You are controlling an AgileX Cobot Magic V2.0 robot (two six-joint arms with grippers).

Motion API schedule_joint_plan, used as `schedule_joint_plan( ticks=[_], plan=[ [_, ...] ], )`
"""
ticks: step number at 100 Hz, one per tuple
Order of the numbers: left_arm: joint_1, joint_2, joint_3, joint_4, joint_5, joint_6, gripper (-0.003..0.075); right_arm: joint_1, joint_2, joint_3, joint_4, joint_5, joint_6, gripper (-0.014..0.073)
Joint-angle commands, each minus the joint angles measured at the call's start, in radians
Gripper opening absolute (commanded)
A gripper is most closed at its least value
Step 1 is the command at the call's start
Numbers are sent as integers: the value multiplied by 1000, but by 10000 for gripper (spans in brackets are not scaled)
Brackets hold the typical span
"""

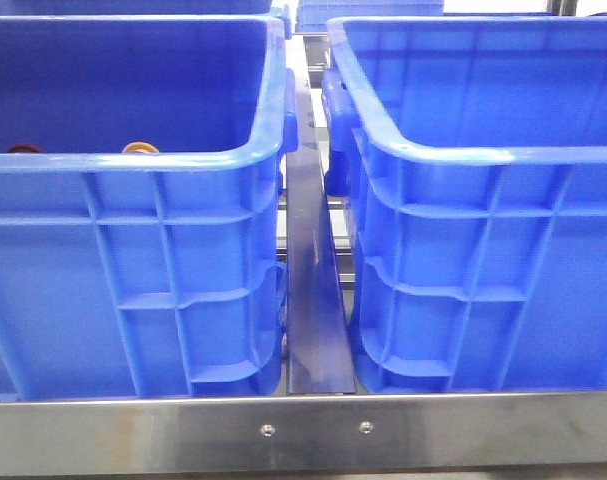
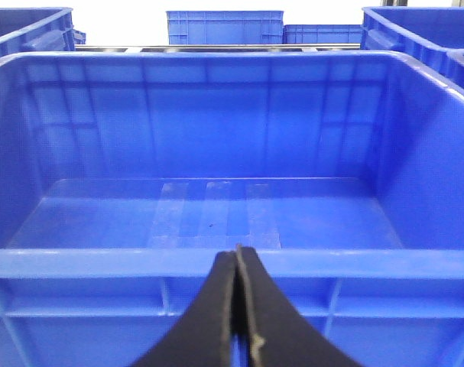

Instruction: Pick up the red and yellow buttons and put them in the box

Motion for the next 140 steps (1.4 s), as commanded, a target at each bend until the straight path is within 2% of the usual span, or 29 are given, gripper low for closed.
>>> schedule_joint_plan(
  ticks=[1,8,14,31,51,89,114,140],
  plan=[
    [-6,69,-65,-20,-63,-10,347,-5,-21,6,-9,-81,5,-102],
    [-6,127,-93,-22,-60,-10,422,-5,-21,6,-9,-81,5,-102],
    [-6,179,-119,-22,-54,-10,446,-5,-21,6,-9,-81,5,-102],
    [-18,318,-207,-22,5,-3,445,-5,-21,6,-9,-81,5,-102],
    [-104,504,-349,-22,93,26,445,-5,-21,6,-9,-81,5,-102],
    [-147,867,-655,-22,402,26,444,-5,-21,6,-9,-81,5,-102],
    [-147,1014,-769,-71,432,26,442,-5,-21,6,-9,-81,5,-102],
    [-147,1116,-822,-85,432,23,442,-5,-21,6,-9,-81,5,-102]
  ],
)
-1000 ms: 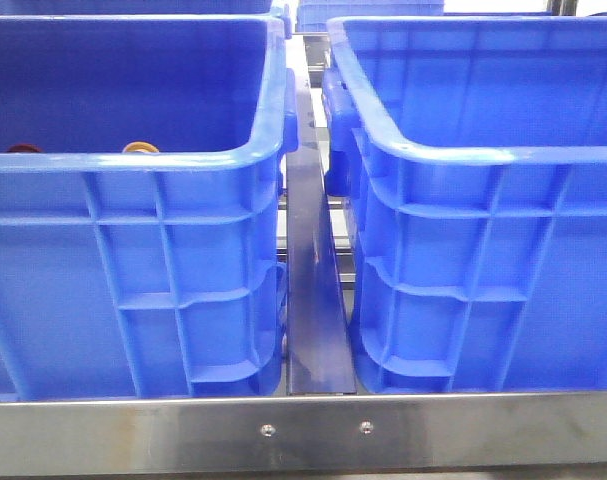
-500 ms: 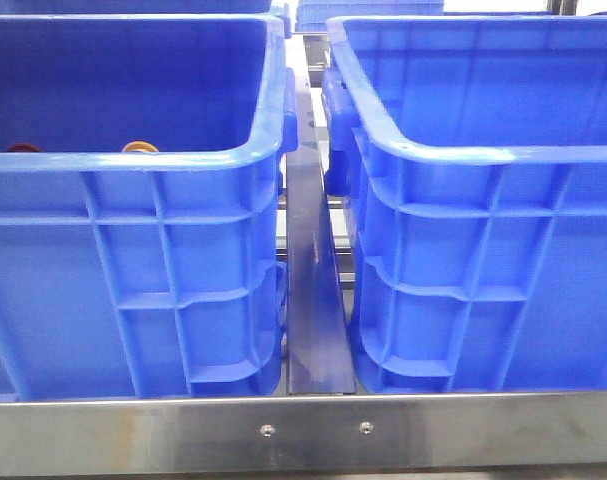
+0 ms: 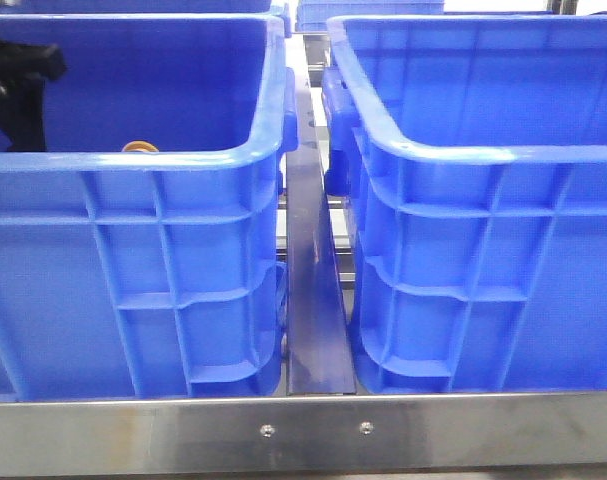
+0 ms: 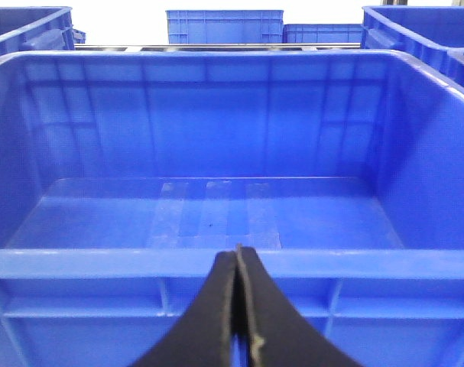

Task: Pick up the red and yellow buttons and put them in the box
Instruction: 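Lower the left gripper into the button bin and grasp a red-capped button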

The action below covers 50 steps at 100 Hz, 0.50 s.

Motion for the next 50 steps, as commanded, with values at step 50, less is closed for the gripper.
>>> schedule_joint_plan(
  ticks=[50],
  plan=[
    [-6,22,-46,-8,-51,-12,137,-5,-21,6,-9,-81,5,-102]
  ],
)
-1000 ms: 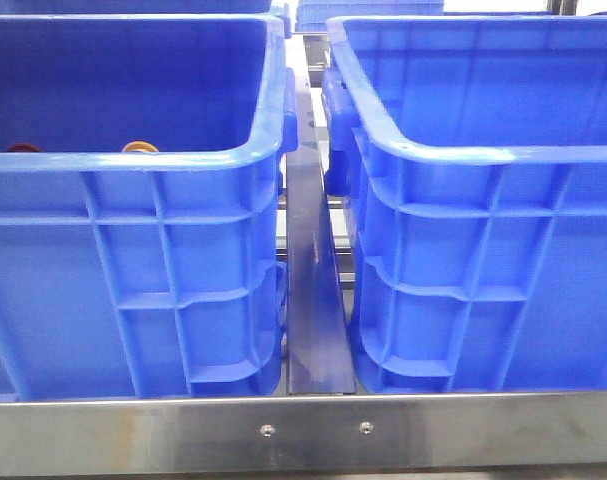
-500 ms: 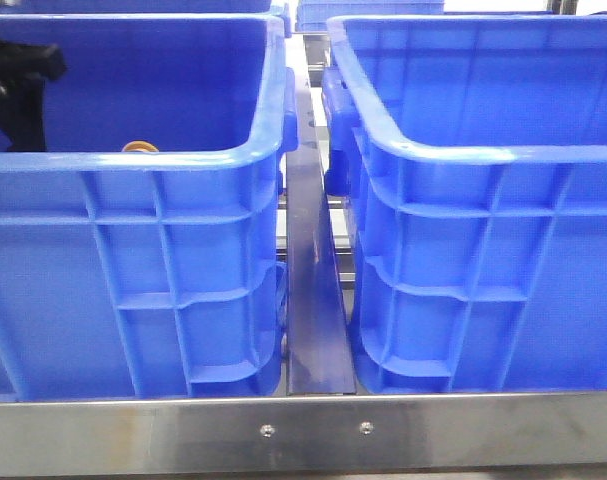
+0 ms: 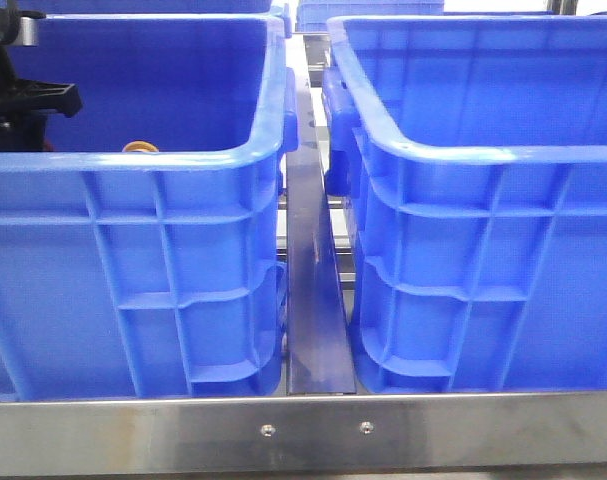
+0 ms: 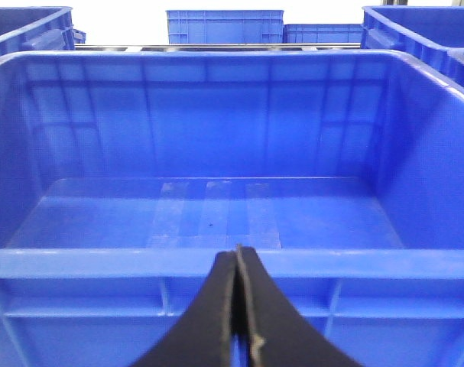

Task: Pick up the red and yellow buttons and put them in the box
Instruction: 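Lower the left gripper into the button bin and grasp a red-capped button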

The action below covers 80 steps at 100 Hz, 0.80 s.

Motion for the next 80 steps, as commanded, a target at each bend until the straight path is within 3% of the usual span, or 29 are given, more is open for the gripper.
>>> schedule_joint_plan(
  ticks=[1,13,31,80],
  plan=[
    [-6,-48,-33,-8,-32,-8,130,-5,-21,6,-9,-81,5,-102],
    [-6,-58,-33,4,-37,-8,72,-5,-21,6,-9,-81,5,-102],
    [-6,-118,-31,13,-75,-10,71,-5,-21,6,-9,-81,5,-102],
    [-8,-493,250,-30,-414,-9,71,-5,-21,6,-9,-81,5,-102]
  ],
)
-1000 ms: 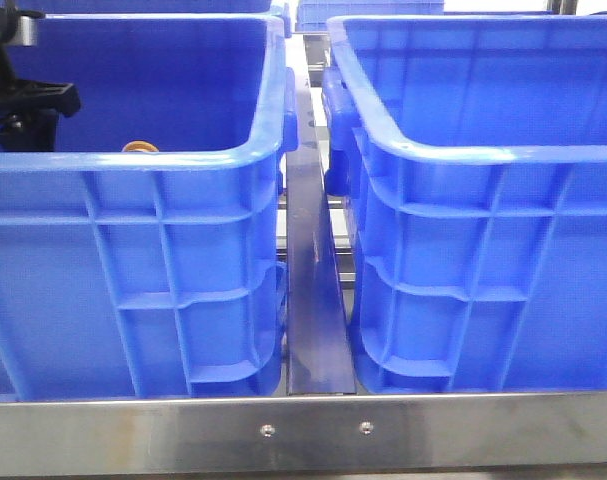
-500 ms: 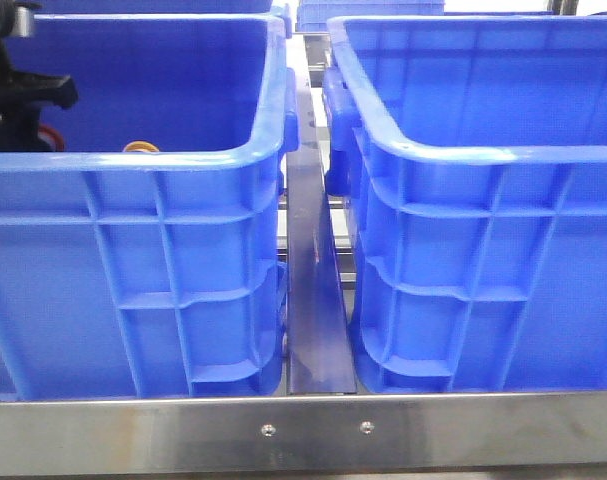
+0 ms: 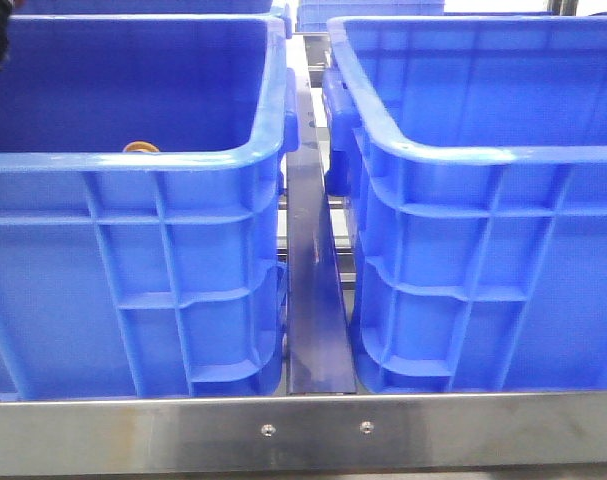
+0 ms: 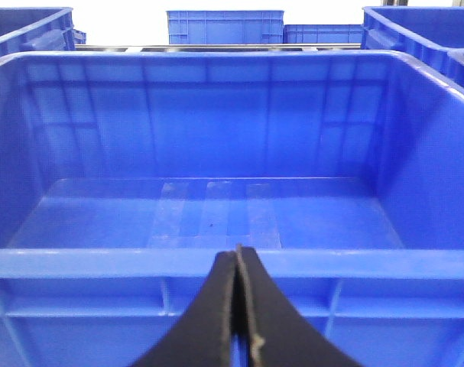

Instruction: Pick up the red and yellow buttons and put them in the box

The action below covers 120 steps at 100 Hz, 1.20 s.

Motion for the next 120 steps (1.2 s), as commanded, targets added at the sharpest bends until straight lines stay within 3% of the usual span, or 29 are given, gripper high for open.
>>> schedule_joint_plan(
  ticks=[1,31,52,97,120],
  plan=[
    [-8,-100,31,-23,-121,-8,71,-5,-21,6,-9,-81,5,-102],
    [-8,-298,243,-31,-281,-8,71,-5,-21,6,-9,-81,5,-102],
    [-44,-367,294,-56,-284,4,71,-5,-21,6,-9,-81,5,-102],
    [-476,-369,294,-56,-378,22,23,-5,-21,6,-9,-137,5,-102],
    [-611,-369,294,-49,-391,22,-18,-5,-21,-68,-9,-79,5,-102]
  ],
)
